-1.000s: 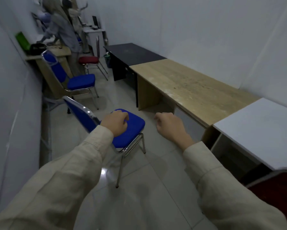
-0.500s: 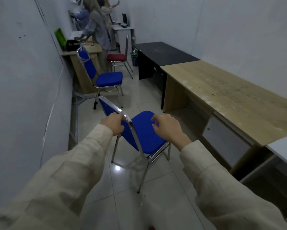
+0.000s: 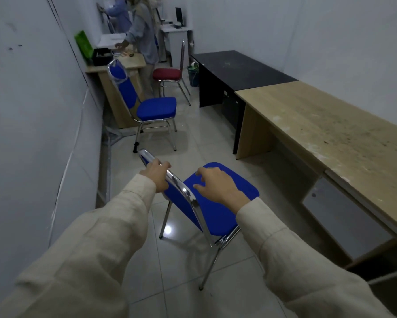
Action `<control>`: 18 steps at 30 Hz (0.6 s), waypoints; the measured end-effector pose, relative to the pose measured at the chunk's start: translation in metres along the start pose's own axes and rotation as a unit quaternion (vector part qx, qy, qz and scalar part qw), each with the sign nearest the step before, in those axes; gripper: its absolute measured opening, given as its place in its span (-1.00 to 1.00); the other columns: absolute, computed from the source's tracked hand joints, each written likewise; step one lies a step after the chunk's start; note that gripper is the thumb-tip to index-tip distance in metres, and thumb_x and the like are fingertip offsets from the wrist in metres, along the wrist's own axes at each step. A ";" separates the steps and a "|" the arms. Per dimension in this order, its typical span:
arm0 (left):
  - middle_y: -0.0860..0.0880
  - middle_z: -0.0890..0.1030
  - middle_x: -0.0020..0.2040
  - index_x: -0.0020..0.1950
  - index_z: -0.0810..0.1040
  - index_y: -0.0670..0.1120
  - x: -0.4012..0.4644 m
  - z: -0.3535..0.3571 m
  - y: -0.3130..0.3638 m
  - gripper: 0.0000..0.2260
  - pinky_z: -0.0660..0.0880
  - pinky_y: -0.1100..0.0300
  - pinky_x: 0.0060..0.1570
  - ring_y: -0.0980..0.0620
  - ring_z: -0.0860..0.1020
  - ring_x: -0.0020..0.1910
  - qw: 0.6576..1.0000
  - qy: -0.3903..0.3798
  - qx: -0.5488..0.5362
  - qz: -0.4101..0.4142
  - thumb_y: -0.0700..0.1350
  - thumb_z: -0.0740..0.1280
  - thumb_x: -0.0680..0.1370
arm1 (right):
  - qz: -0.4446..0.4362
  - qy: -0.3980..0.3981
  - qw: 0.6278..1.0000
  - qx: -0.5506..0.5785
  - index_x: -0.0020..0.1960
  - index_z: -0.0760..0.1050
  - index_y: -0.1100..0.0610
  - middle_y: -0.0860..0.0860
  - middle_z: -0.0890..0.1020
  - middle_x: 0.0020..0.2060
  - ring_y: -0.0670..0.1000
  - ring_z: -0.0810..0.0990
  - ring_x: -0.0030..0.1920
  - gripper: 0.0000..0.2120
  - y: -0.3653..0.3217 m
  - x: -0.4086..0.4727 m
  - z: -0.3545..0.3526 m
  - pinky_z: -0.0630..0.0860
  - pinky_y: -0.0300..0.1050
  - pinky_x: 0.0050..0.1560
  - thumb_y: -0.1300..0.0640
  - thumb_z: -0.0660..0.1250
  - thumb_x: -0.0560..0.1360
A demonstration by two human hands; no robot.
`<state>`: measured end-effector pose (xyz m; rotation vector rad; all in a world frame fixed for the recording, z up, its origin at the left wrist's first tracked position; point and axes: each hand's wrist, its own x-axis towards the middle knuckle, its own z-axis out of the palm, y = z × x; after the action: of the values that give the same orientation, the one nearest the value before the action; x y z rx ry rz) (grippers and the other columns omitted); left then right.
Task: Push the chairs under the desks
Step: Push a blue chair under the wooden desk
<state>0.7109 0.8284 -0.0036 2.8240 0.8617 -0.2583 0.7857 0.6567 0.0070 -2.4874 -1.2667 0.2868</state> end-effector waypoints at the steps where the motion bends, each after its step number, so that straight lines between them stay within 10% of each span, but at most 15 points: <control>1: -0.16 0.27 0.44 0.46 0.28 -0.05 0.007 0.000 -0.005 -0.42 0.40 -0.08 0.33 -0.18 0.34 0.39 1.000 -0.007 0.012 -0.003 -0.18 0.36 0.47 | -0.002 -0.011 1.000 0.001 0.36 0.36 0.19 0.15 0.56 0.20 0.16 0.53 0.18 -0.57 -0.004 0.010 0.003 0.55 0.06 0.09 0.04 0.28 0.56; 12: -0.08 0.24 0.48 0.43 0.34 0.08 0.103 -0.015 -0.053 -0.43 0.24 -0.11 0.42 -0.10 0.23 0.47 0.979 -0.072 0.182 0.056 -0.06 0.42 0.44 | 0.035 -0.128 0.991 0.002 0.40 0.30 0.17 0.17 0.53 0.22 0.16 0.54 0.16 -0.39 -0.017 0.098 0.029 0.56 0.07 0.14 -0.10 0.36 0.47; 18: -0.03 0.49 0.27 0.32 0.46 0.04 0.169 -0.029 -0.069 -0.51 0.44 0.04 0.30 -0.03 0.47 0.24 0.934 -0.245 0.208 0.156 -0.12 0.44 0.40 | 0.114 -0.256 0.959 0.050 0.47 0.18 0.07 0.13 0.42 0.34 0.17 0.45 0.29 -0.17 -0.029 0.141 0.041 0.44 0.11 0.31 -0.25 0.42 0.36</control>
<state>0.8129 0.9817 -0.0203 2.9742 0.2649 -1.1526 0.8328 0.7957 -0.0236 -2.5583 -1.0905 1.0833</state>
